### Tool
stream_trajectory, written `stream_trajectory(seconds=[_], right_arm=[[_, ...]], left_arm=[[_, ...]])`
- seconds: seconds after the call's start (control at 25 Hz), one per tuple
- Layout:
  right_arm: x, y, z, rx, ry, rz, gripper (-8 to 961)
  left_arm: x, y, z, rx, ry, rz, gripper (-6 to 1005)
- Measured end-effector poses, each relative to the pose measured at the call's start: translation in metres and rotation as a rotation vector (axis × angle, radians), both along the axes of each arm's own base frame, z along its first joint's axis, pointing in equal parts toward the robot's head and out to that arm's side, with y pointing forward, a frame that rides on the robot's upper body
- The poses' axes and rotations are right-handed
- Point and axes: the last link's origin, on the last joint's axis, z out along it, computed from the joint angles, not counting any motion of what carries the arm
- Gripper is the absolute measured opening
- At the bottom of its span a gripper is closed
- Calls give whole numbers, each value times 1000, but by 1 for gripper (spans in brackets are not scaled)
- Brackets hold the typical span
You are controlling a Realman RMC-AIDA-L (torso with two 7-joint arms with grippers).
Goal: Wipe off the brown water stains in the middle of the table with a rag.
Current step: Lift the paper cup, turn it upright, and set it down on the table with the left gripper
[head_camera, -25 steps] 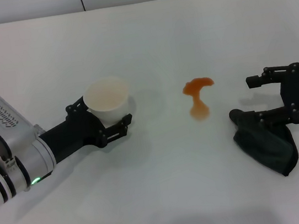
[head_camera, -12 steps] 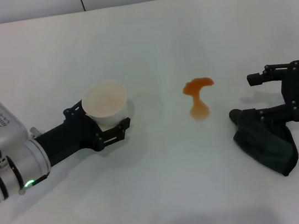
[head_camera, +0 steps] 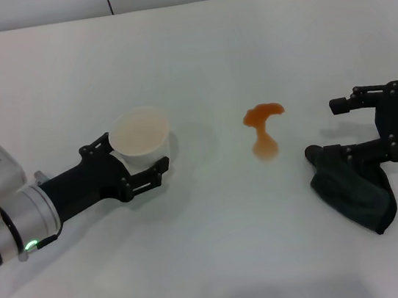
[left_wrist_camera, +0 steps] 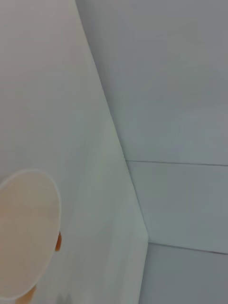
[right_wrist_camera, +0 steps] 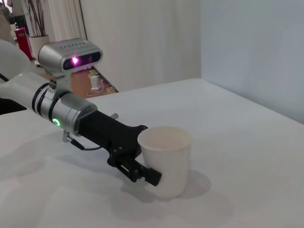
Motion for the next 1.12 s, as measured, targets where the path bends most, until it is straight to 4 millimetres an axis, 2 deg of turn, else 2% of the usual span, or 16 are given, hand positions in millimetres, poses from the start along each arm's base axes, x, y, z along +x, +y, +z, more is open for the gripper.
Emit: stream_trajectory(seconds=[0.16,0.96,1.12], right_arm=[[0,0,0,0,0,0,825],[0,-1,0,-3,2,-1,826],[0,-1,0,-3,1,-1,826]], left_arm=[[-1,-1,5,-14,-16,9,869],[-6,-4,7,-95,-7,62,868],[-8,-7,14,-94,-11,51,868]])
